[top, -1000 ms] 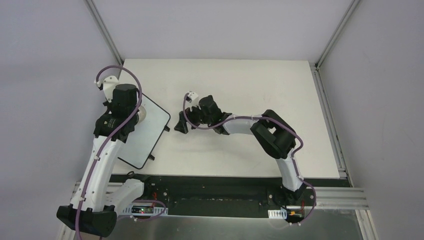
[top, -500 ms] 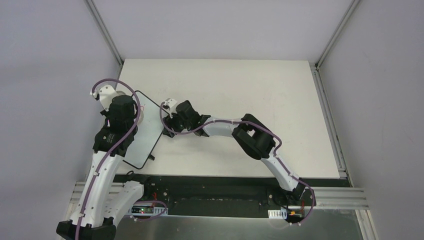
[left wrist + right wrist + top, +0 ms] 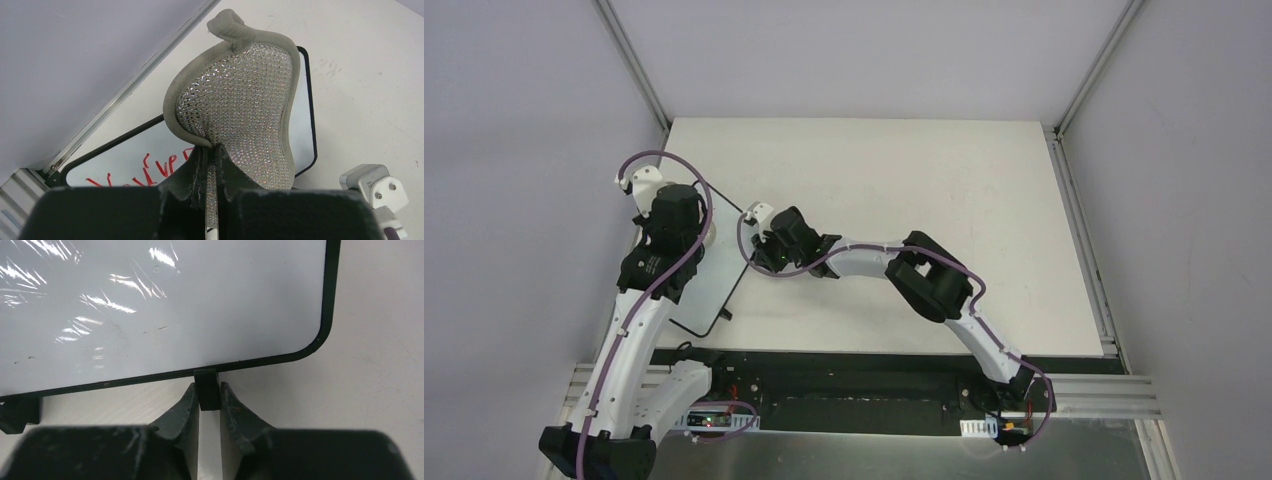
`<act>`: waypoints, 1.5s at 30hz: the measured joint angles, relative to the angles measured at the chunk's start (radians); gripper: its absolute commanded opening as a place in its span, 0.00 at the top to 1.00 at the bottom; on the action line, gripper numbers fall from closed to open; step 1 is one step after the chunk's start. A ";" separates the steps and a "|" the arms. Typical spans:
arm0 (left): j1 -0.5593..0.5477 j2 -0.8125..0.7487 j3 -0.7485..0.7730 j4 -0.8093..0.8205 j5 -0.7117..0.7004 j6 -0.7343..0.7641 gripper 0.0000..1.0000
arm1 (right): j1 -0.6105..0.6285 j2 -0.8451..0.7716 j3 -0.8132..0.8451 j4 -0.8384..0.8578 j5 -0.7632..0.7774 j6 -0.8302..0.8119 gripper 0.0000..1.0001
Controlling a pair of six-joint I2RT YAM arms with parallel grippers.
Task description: Erase the whiteboard
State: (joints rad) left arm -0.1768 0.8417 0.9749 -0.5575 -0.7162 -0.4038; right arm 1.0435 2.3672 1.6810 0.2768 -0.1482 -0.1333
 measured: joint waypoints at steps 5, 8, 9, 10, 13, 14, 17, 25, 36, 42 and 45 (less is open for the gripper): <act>0.000 0.025 0.000 0.002 0.000 0.001 1.00 | 0.001 -0.013 -0.040 0.041 0.011 -0.016 1.00; 0.000 0.053 0.000 0.005 0.001 0.005 1.00 | 0.004 -0.049 -0.113 0.086 0.031 -0.019 1.00; 0.000 0.066 0.000 0.005 0.000 0.005 1.00 | 0.004 -0.066 -0.140 0.093 0.037 -0.021 1.00; 0.000 0.080 0.000 0.003 0.000 0.005 1.00 | 0.003 -0.083 -0.167 0.098 0.040 -0.021 1.00; 0.000 0.119 0.000 -0.001 0.001 0.010 1.00 | -0.009 -0.124 -0.230 0.107 0.032 -0.018 1.00; 0.000 0.130 0.000 -0.001 0.002 0.013 1.00 | -0.016 -0.133 -0.245 0.111 0.020 -0.016 1.00; 0.000 0.153 0.000 0.000 0.021 0.028 1.00 | -0.043 -0.146 -0.266 0.111 -0.027 -0.009 1.00; 0.002 0.195 0.000 0.026 0.115 0.076 1.00 | -0.093 -0.150 -0.272 0.106 -0.119 0.023 1.00; 0.002 0.344 0.039 0.041 0.273 0.100 1.00 | -0.111 -0.150 -0.272 0.101 -0.149 0.055 1.00; 0.002 0.377 0.041 0.064 0.379 0.088 1.00 | -0.113 -0.152 -0.280 0.109 -0.148 0.050 1.00; 0.002 0.395 0.041 0.064 0.420 0.076 1.00 | -0.113 -0.158 -0.292 0.117 -0.143 0.036 1.00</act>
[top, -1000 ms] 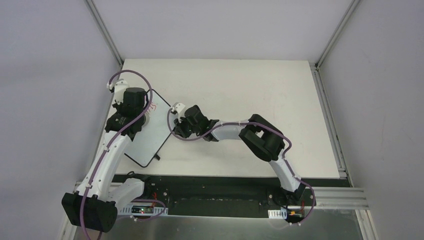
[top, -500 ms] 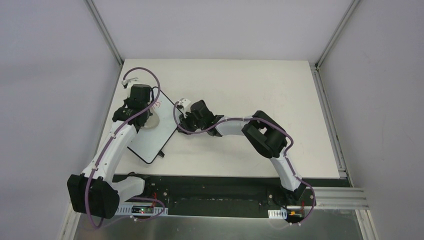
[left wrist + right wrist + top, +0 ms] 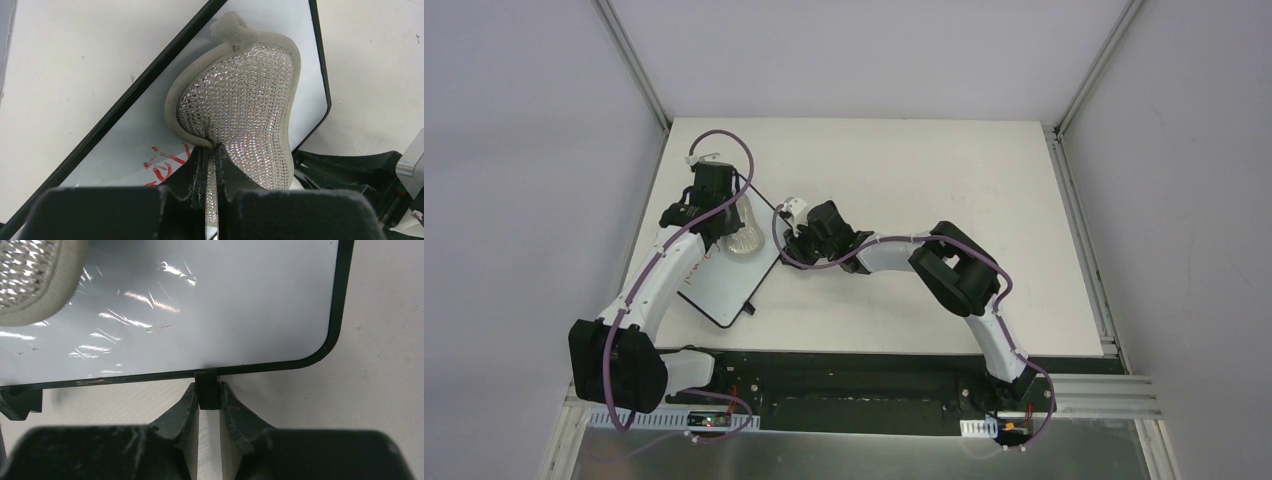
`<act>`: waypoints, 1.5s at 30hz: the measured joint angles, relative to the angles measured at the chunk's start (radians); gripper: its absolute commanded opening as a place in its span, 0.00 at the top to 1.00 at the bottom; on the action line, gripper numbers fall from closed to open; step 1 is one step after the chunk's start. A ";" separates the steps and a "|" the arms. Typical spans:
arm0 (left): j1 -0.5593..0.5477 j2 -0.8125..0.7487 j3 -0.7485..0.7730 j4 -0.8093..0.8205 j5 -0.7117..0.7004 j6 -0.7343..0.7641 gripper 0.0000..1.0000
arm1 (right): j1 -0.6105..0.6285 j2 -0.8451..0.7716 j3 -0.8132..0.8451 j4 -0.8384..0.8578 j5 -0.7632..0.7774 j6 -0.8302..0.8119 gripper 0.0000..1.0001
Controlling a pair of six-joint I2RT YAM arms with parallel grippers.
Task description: Erase the whiteboard
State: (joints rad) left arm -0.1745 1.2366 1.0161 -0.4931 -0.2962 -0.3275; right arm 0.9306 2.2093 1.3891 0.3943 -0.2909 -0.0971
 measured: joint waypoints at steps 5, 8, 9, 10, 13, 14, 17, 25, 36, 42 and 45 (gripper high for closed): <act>0.012 -0.030 -0.023 0.020 0.003 -0.011 1.00 | 0.000 -0.008 -0.013 0.006 0.012 -0.025 1.00; 0.043 -0.059 -0.030 0.020 -0.004 -0.024 1.00 | 0.002 -0.009 -0.013 0.005 0.014 -0.038 1.00; 0.056 -0.069 -0.031 0.021 -0.008 -0.027 1.00 | 0.002 -0.009 -0.013 0.004 0.014 -0.041 1.00; 0.066 -0.079 -0.032 0.022 -0.016 -0.029 1.00 | 0.002 -0.009 -0.013 0.004 0.015 -0.044 1.00; 0.079 -0.117 -0.040 0.024 -0.060 -0.033 1.00 | 0.004 -0.009 -0.013 0.003 0.017 -0.050 1.00; 0.083 -0.131 -0.045 0.025 -0.077 -0.036 1.00 | 0.004 -0.009 -0.013 0.002 0.018 -0.052 1.00; 0.085 -0.167 -0.069 0.027 -0.116 -0.048 1.00 | 0.004 -0.009 -0.013 0.002 0.018 -0.055 1.00; 0.064 -0.133 -0.084 0.045 -0.097 -0.087 1.00 | 0.005 -0.010 -0.013 0.001 0.017 -0.071 1.00; -0.066 -0.005 -0.082 0.031 -0.045 -0.099 1.00 | 0.006 -0.010 -0.013 0.000 0.017 -0.073 1.00; -0.015 -0.071 -0.082 0.019 -0.091 -0.082 1.00 | 0.006 -0.010 -0.013 0.000 0.017 -0.074 1.00; 0.016 -0.146 -0.082 0.020 -0.170 -0.062 1.00 | 0.006 -0.010 -0.013 -0.001 0.017 -0.074 1.00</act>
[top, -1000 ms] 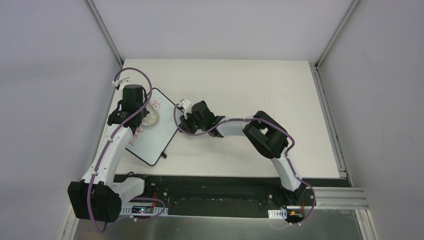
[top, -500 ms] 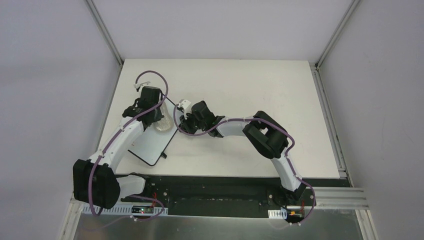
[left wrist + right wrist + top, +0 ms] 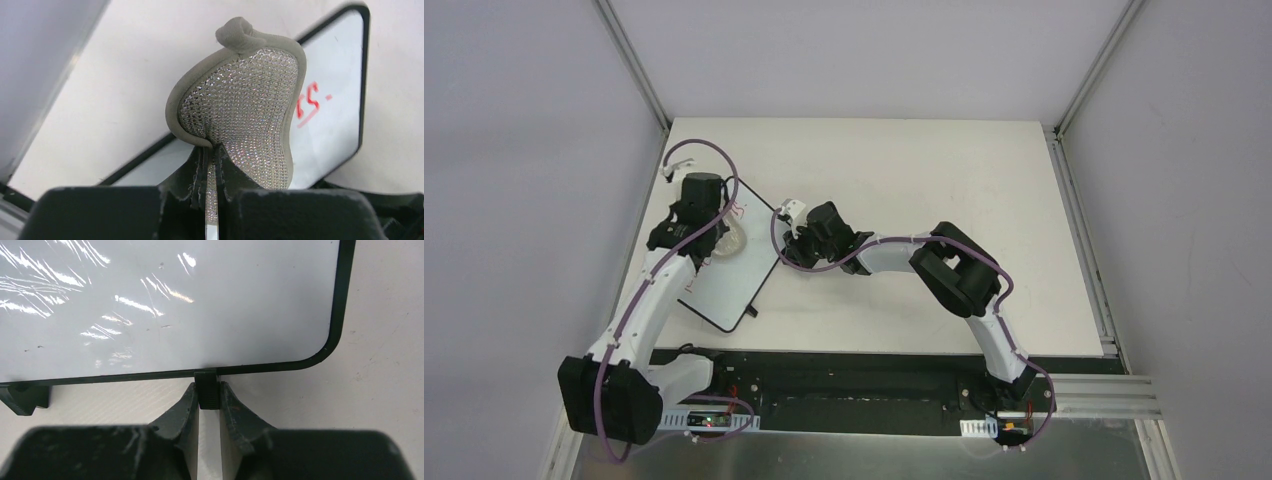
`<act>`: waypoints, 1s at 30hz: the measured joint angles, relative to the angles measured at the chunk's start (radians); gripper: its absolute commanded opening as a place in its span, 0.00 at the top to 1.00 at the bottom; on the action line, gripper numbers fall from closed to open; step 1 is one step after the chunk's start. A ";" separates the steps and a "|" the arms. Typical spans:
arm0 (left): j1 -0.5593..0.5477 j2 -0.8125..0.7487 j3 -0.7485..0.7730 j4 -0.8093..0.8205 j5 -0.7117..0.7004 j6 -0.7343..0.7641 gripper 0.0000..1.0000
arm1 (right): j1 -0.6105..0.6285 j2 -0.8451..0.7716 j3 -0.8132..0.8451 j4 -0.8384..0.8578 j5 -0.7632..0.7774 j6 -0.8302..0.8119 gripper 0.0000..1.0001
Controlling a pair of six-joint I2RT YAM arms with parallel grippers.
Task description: Erase the whiteboard
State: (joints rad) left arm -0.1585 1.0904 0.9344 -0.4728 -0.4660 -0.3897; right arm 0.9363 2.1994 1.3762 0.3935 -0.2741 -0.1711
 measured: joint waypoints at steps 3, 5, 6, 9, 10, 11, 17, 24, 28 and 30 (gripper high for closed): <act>0.023 -0.042 0.001 0.008 -0.044 0.013 1.00 | 0.000 0.000 0.000 0.000 0.000 -0.001 1.00; 0.023 -0.030 0.006 0.007 -0.036 0.013 1.00 | 0.000 0.000 0.001 -0.001 0.000 -0.002 1.00; 0.021 -0.011 0.012 0.007 -0.026 0.012 1.00 | 0.000 0.000 0.001 -0.001 0.000 -0.002 1.00; 0.013 0.062 0.032 0.008 0.029 0.012 1.00 | 0.000 0.000 0.001 -0.001 0.000 -0.002 1.00; 0.005 0.085 0.042 0.008 0.049 0.012 1.00 | 0.000 0.000 0.001 -0.001 0.000 -0.003 1.00; -0.006 0.110 0.053 0.008 0.073 0.012 1.00 | 0.000 0.000 0.001 -0.001 0.000 -0.002 1.00; -0.064 0.252 0.105 0.002 0.193 0.017 1.00 | 0.000 0.000 0.001 -0.002 0.000 -0.003 1.00; -0.006 0.267 0.134 -0.040 0.264 -0.002 1.00 | 0.000 0.000 0.009 -0.015 0.000 -0.006 1.00; 0.059 0.211 0.150 -0.050 0.237 -0.016 1.00 | 0.000 0.000 0.014 -0.024 0.000 -0.009 1.00; 0.089 0.181 0.155 -0.049 0.210 -0.019 1.00 | 0.000 0.000 0.016 -0.029 0.000 -0.011 1.00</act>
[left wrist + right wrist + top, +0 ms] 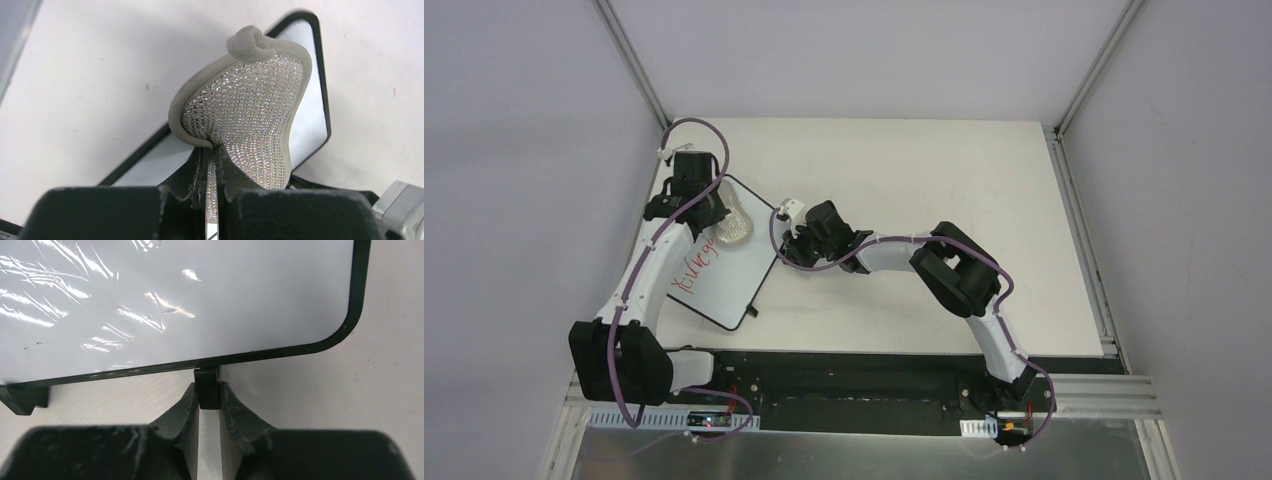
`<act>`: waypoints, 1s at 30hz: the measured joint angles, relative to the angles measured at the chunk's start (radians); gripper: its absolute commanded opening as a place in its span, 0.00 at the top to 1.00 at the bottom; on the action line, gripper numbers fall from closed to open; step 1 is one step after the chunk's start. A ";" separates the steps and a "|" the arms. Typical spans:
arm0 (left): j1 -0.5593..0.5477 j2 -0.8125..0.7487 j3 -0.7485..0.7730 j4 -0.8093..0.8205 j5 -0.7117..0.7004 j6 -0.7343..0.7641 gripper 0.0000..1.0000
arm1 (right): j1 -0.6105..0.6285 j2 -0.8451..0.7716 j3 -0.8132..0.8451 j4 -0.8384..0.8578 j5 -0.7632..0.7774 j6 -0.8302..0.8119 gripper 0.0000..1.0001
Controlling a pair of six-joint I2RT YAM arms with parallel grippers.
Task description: Erase the whiteboard
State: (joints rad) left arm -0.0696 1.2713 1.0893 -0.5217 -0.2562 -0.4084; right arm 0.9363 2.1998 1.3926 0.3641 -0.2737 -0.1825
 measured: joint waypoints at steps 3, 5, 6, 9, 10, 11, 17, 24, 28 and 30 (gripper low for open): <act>0.032 -0.030 0.002 0.007 -0.031 0.000 1.00 | 0.000 0.000 0.003 -0.005 0.000 -0.002 1.00; 0.037 -0.029 0.006 0.008 -0.037 0.000 1.00 | 0.000 0.000 0.007 -0.011 0.000 -0.003 1.00; 0.037 -0.027 0.006 0.009 -0.036 0.000 1.00 | 0.000 0.000 0.008 -0.014 0.000 -0.003 1.00; 0.038 -0.016 0.008 0.018 -0.021 -0.002 1.00 | 0.000 0.000 0.012 -0.021 0.000 -0.005 1.00; 0.038 -0.005 0.011 0.021 -0.010 -0.005 1.00 | 0.000 0.000 0.012 -0.021 0.000 -0.005 1.00; 0.037 0.007 0.016 0.026 0.001 -0.008 1.00 | 0.000 0.000 0.012 -0.021 0.001 -0.005 1.00; -0.030 0.071 0.027 0.059 0.047 -0.023 1.00 | 0.000 0.001 0.012 -0.022 0.000 -0.004 1.00; -0.068 0.067 0.004 0.055 0.047 -0.022 1.00 | 0.000 0.001 0.012 -0.025 -0.002 -0.011 1.00; -0.031 0.051 0.010 0.051 0.044 -0.024 1.00 | 0.000 0.001 0.012 -0.025 -0.002 -0.013 1.00; -0.013 0.051 0.029 0.045 0.034 -0.023 1.00 | 0.000 0.001 0.012 -0.025 -0.001 -0.014 1.00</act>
State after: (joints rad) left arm -0.0830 1.3224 1.1183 -0.4770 -0.2226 -0.4309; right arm 0.9363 2.2005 1.4048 0.3393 -0.2749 -0.1963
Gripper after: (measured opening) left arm 0.035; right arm 0.176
